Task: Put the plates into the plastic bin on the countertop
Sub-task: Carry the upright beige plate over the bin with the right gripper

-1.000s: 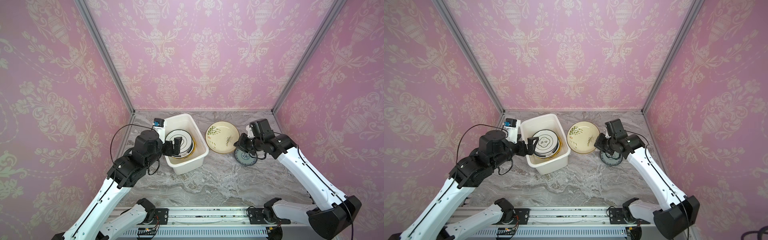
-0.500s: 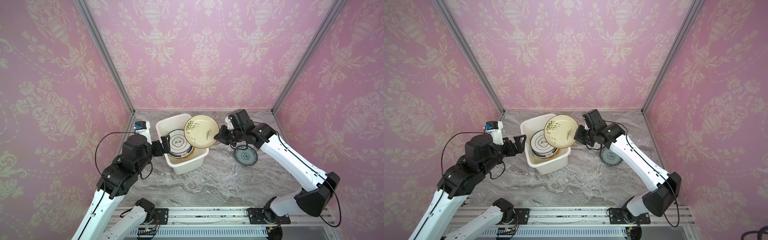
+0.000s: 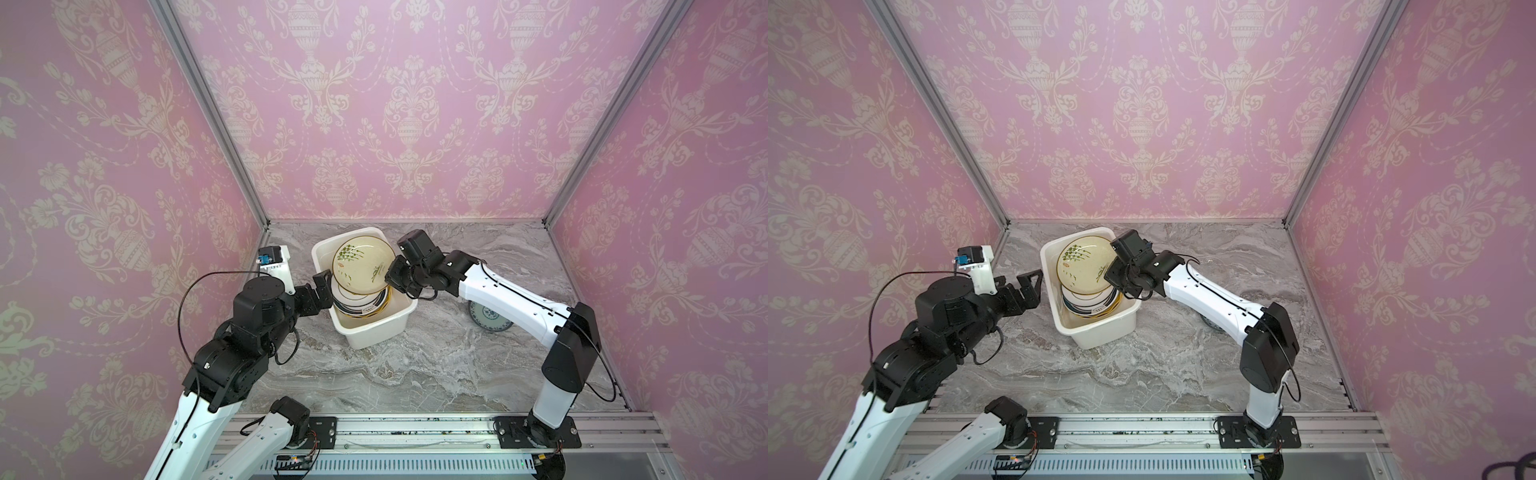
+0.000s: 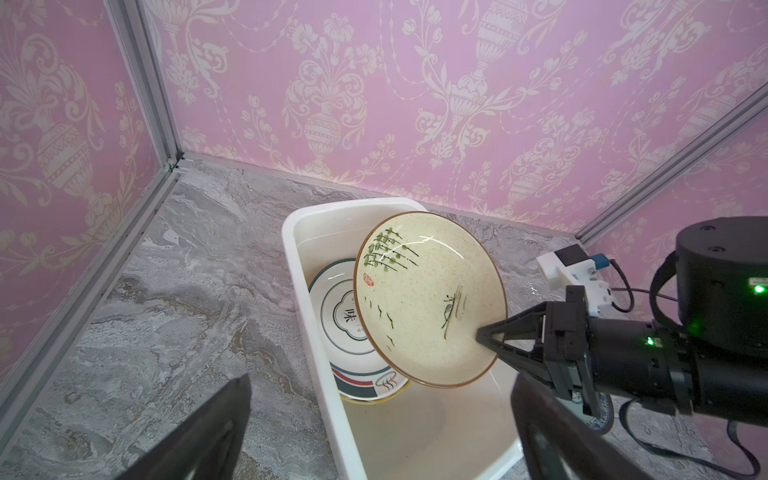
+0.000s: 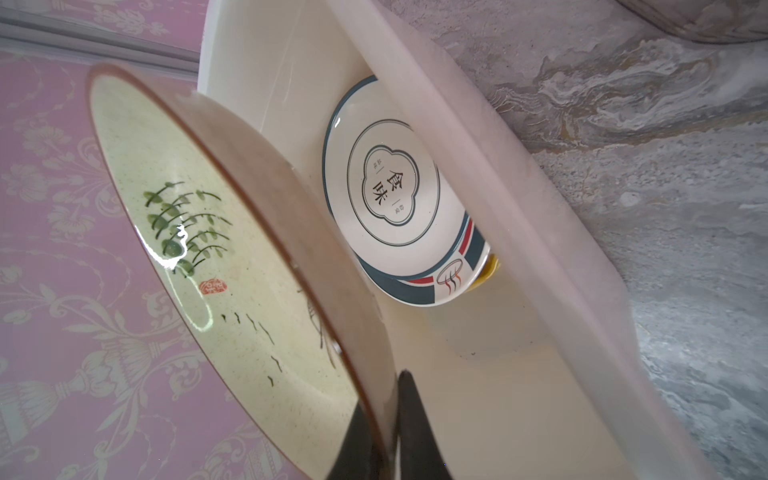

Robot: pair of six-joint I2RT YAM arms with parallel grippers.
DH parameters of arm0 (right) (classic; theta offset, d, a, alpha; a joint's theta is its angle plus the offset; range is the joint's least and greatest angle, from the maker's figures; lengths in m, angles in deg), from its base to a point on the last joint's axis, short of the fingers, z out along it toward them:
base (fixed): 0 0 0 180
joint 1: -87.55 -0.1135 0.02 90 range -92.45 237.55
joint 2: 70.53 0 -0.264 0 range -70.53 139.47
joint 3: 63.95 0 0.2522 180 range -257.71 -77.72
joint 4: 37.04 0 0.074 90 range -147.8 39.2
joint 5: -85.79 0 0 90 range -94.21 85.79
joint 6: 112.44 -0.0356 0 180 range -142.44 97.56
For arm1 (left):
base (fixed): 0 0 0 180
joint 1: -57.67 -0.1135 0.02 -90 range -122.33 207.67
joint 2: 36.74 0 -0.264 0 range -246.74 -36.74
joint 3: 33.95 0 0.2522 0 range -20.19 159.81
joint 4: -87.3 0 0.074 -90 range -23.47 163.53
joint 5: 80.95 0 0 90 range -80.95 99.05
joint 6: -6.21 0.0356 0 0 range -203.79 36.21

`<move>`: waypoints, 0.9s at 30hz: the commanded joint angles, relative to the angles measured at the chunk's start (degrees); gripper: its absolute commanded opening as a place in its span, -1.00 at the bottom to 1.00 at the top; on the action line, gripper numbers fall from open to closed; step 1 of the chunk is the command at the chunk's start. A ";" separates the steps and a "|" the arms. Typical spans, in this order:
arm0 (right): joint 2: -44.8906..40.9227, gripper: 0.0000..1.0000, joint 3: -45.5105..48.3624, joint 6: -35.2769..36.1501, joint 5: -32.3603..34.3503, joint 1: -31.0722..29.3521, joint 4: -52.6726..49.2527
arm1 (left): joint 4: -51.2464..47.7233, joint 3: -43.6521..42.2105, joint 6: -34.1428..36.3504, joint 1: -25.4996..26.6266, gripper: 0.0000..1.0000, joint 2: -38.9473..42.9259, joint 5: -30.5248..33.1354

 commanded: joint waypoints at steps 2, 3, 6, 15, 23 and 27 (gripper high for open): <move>0.73 -1.00 -2.76 -13.53 9.96 -3.30 11.00 | 0.43 -0.79 2.05 -0.34 0.99 0.97 2.09; 1.23 -1.00 -2.71 -15.70 11.80 -4.05 11.54 | 0.64 -0.83 2.13 -0.34 0.99 1.04 1.94; 2.47 -1.00 -2.58 -21.43 16.76 -5.98 12.85 | 1.01 -0.97 2.16 -0.35 0.99 1.22 1.88; 9.23 -1.00 -8.29 -33.04 24.29 -8.94 10.38 | 1.77 -1.39 3.02 -0.34 0.99 1.79 2.47; 16.09 -1.00 -14.49 -36.20 24.48 -9.49 7.05 | 2.68 -1.53 3.80 -0.34 0.99 1.76 2.69; 17.46 -1.00 -14.64 -37.20 24.54 -9.43 6.27 | 2.94 -1.62 4.76 -0.35 0.99 1.49 3.06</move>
